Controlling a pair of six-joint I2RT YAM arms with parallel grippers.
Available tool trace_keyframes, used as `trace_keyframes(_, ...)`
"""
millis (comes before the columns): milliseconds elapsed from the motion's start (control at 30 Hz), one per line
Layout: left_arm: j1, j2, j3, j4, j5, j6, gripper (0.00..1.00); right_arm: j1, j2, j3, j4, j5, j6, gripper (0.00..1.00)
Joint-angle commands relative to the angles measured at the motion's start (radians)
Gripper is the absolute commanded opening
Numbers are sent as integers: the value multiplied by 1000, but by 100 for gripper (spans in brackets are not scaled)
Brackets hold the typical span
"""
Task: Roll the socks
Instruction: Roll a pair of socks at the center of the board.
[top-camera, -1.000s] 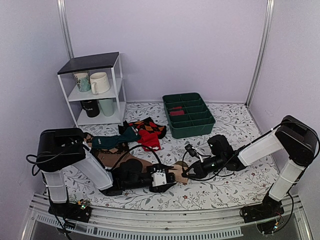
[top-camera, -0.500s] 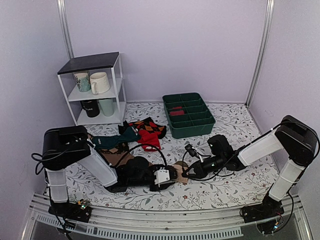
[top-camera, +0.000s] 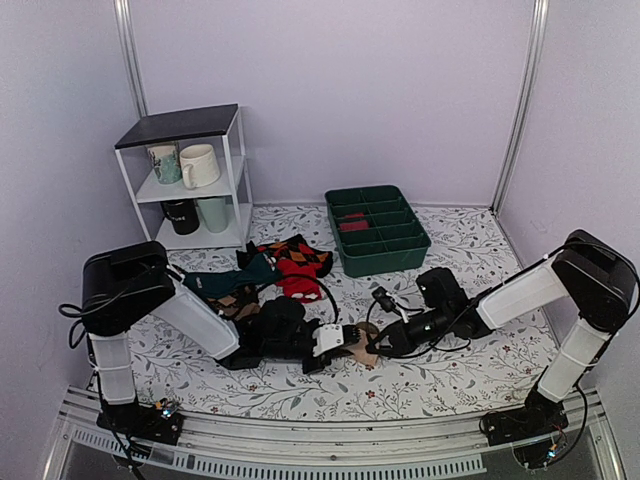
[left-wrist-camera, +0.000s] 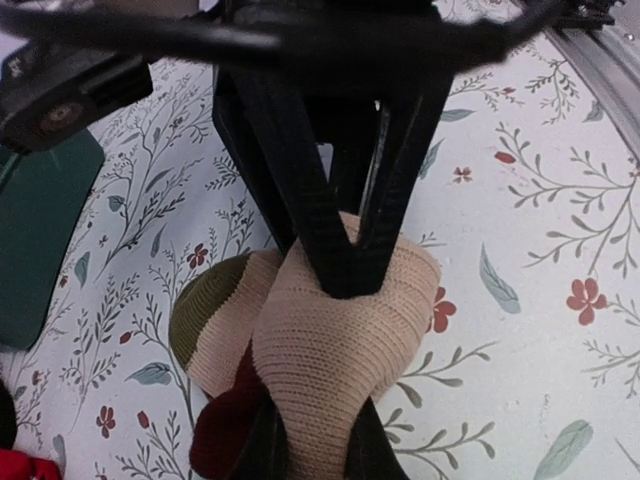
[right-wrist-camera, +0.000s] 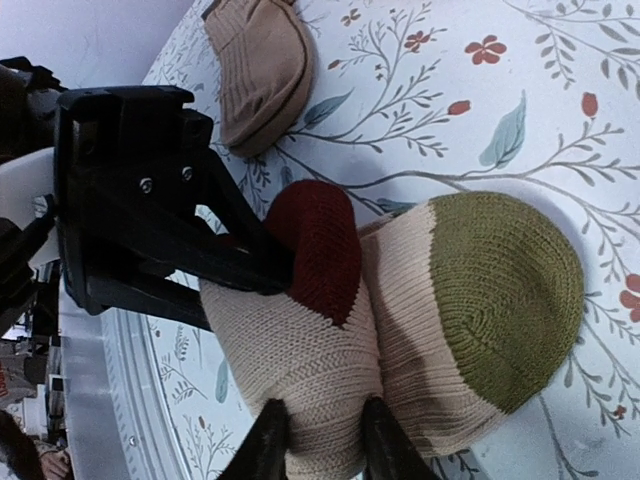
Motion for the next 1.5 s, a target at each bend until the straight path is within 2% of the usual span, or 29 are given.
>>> trace_keyframes(0,5,27,69,-396,108,-99,0,8,-53,7,-166,139,-62,32)
trace_keyframes(133,17,52,132,-590,131,-180,0,8,-187,-10,-128,245,-175,52)
trace_keyframes(200,24,60,145,-644,147,-207,0,8,-262,-56,-78,293,-233,58)
trace_keyframes(367,48,65,158,-709,167,-254,0,24,-391,-175,54,335,-366,60)
trace_keyframes(600,62,97,179,-752,189,-259,0,203,-477,-356,282,474,-500,66)
trace_keyframes(867,63,107,179,-752,195,-260,0,246,-363,-294,286,549,-589,66)
trace_keyframes(1033,63,111,180,-753,198,-257,0,279,-276,-241,291,534,-643,67)
trace_keyframes(1467,65,119,186,-761,206,-250,0,283,-106,-179,275,647,-598,67)
